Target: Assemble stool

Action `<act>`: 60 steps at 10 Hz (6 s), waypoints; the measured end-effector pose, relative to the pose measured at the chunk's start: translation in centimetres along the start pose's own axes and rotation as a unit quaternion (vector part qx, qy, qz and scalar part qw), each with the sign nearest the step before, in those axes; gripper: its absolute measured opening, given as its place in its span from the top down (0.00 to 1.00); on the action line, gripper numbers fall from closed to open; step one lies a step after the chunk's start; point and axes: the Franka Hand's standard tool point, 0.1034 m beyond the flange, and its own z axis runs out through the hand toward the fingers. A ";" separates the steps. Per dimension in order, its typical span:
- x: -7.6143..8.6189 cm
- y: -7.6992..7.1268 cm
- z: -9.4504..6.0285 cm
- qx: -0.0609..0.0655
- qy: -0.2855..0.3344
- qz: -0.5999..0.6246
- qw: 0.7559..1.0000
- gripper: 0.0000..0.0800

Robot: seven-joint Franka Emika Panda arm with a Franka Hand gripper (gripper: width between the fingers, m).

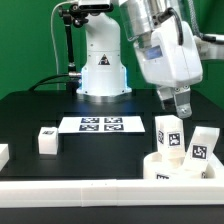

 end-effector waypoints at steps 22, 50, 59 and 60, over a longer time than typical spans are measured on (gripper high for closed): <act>15.6 11.3 -1.6 -0.152 -0.028 -0.537 0.829 0.19; 16.2 20.0 3.5 -0.389 -0.379 -0.404 0.736 0.47; 7.0 9.9 -1.0 -0.396 -0.283 -0.395 0.780 0.59; 7.5 9.8 -0.6 -0.391 -0.277 -0.400 0.781 0.59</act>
Offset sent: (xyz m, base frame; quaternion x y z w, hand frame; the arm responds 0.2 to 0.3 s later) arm 0.0000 0.0000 0.0000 0.0000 0.0000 0.0000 1.0000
